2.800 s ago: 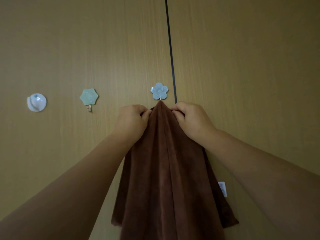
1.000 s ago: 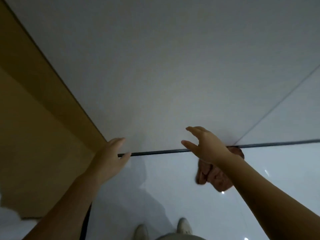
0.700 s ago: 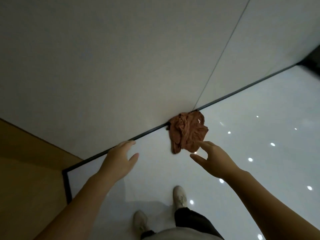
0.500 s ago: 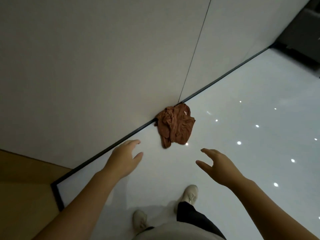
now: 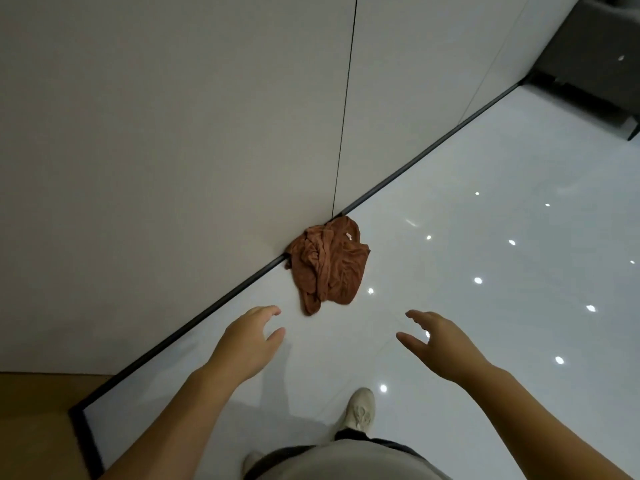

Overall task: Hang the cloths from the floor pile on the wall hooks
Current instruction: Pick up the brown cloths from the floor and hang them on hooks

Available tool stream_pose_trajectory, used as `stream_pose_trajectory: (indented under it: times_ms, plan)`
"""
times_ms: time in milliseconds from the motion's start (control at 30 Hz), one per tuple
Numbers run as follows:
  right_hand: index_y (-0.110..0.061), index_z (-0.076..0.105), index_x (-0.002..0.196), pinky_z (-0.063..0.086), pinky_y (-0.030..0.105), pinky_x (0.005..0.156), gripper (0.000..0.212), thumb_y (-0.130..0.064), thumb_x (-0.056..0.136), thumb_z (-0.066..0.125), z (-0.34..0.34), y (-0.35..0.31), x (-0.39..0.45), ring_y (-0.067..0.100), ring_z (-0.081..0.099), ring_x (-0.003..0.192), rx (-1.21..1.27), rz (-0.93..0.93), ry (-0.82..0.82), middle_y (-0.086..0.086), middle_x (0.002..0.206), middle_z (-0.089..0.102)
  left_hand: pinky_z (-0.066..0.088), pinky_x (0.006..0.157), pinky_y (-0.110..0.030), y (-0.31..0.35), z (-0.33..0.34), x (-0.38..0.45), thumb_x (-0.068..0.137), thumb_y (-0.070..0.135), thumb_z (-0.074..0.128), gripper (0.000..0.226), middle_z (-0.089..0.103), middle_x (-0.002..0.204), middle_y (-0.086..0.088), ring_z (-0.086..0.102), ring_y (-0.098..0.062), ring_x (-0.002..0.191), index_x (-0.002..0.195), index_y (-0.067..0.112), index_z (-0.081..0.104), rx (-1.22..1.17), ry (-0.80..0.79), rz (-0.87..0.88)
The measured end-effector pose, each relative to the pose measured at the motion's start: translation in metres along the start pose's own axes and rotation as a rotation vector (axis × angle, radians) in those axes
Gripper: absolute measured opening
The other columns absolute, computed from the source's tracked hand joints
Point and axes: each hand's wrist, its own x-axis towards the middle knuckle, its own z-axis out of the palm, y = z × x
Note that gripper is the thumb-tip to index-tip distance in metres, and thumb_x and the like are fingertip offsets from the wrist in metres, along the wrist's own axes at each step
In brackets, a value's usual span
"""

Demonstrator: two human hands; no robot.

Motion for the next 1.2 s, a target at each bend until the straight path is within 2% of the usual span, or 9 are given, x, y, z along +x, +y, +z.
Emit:
stream_pose_trajectory:
  times_ms: [400,633,833,1000,1133,1200]
  plan:
    - [-0.021,0.040,0.141,0.041,0.029,0.099,0.058,-0.049,0.091,0.051,-0.089,-0.007,0.146,0.018,0.051,0.122,-0.039,-0.102,0.013,0.002,0.138,0.051,0.040,0.104,-0.028,0.046,-0.001,0.098,0.094,0.032,0.052,0.044,0.048,0.138,0.005,0.046,-0.012,0.126,0.136,0.021,0.046,-0.055,-0.009,-0.104]
    - [-0.022,0.040,0.140,0.040,0.027,0.100,0.055,-0.047,0.093,0.049,-0.089,-0.028,0.232,0.016,0.051,0.122,-0.019,0.013,-0.105,0.001,0.138,0.050,0.038,0.098,-0.024,0.036,-0.035,0.233,0.093,0.028,0.055,0.042,0.052,0.134,0.001,0.049,-0.013,0.122,0.133,0.017,0.050,-0.036,-0.097,-0.089]
    - [-0.024,0.040,0.141,0.040,0.027,0.101,0.052,-0.045,0.094,0.048,-0.071,-0.025,0.312,0.016,0.051,0.121,0.040,0.088,-0.223,-0.001,0.138,0.050,0.038,0.099,-0.028,0.033,-0.038,0.368,0.093,0.024,0.053,0.041,0.054,0.134,-0.005,0.050,-0.019,0.122,0.132,0.013,0.051,0.109,-0.245,-0.049]
    - [-0.025,0.047,0.136,0.041,0.025,0.099,0.047,-0.043,0.093,0.050,-0.034,0.008,0.400,0.015,0.054,0.117,0.087,0.076,-0.327,-0.002,0.132,0.055,0.039,0.096,-0.028,0.029,0.011,0.465,0.094,0.023,0.052,0.039,0.055,0.133,-0.006,0.051,-0.020,0.120,0.131,0.012,0.052,0.149,-0.299,-0.041]
    - [-0.028,0.047,0.135,0.038,0.028,0.105,0.046,-0.045,0.093,0.048,0.016,0.049,0.494,0.016,0.051,0.121,0.025,0.025,-0.385,-0.007,0.133,0.054,0.043,0.095,-0.031,-0.001,0.096,0.532,0.094,0.025,0.051,0.037,0.055,0.128,-0.003,0.053,-0.020,0.115,0.130,0.016,0.052,0.145,-0.321,-0.084]
    - [-0.028,0.048,0.135,0.040,0.028,0.104,0.044,-0.044,0.093,0.048,0.046,0.071,0.544,0.015,0.054,0.117,0.002,-0.003,-0.405,-0.006,0.132,0.055,0.044,0.093,-0.033,-0.023,0.145,0.563,0.093,0.025,0.052,0.034,0.056,0.123,-0.003,0.054,-0.021,0.111,0.126,0.017,0.054,0.130,-0.346,-0.126]
